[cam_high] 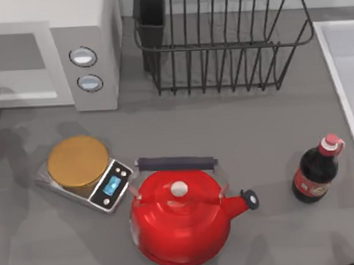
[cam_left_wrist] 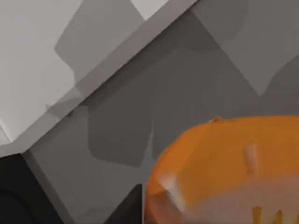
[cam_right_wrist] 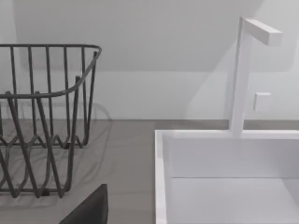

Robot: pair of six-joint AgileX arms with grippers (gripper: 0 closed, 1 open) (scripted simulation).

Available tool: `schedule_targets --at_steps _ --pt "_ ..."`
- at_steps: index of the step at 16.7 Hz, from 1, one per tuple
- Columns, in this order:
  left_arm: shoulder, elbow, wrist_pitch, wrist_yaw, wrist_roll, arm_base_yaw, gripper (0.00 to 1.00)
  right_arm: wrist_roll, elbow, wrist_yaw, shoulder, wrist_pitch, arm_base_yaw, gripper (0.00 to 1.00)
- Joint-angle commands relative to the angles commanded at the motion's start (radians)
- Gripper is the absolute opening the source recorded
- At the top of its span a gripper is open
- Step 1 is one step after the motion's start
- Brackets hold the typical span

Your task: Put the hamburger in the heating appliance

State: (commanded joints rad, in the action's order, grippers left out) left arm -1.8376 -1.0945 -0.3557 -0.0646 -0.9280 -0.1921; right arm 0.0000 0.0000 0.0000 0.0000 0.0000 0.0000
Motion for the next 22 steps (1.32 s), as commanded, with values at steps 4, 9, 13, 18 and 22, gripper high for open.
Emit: schedule_targets --at_steps 4,9,13,18,22 --pt "-0.086 0.096 0.488 -0.052 0.274 0.002 0.0 0.0 0.0 0.0 0.0 0.0 0.0 1.0" --pt "-0.193 0.206 0.982 -0.121 0.604 -0.008 0.0 0.0 0.0 0.0 0.0 0.0 0.0 1.0" --pt "-0.23 0.263 1.197 -0.161 0.786 -0.017 0.0 0.0 0.0 0.0 0.0 0.0 0.0 1.0" --pt "-0.232 0.277 1.247 -0.171 0.831 -0.02 0.0 0.0 0.0 0.0 0.0 0.0 0.0 1.0" --pt "-0.239 0.262 1.24 -0.169 0.829 -0.014 0.0 0.0 0.0 0.0 0.0 0.0 0.0 1.0"
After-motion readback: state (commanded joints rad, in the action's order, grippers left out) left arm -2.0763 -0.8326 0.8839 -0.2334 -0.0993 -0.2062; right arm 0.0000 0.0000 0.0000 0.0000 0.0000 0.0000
